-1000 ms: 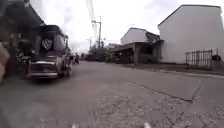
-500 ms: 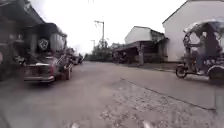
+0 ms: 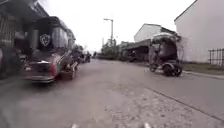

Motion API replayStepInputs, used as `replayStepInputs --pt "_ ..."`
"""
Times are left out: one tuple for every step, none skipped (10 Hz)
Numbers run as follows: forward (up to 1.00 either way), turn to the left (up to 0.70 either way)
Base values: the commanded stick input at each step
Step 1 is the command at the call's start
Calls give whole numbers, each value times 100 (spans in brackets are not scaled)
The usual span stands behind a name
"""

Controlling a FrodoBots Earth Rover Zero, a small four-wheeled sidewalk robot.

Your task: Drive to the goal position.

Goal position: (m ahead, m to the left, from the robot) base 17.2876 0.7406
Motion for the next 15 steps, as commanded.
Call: replayStepInputs --pt "70 13" --pt "70 14" --pt "70 13" --pt "70 12" --pt "70 11" --pt "70 13" --pt "70 12" --pt "70 7" --pt "70 35" --pt "70 28" --pt "70 17" --pt "70 9" --pt "70 3" --pt "70 7" --pt "70 5"
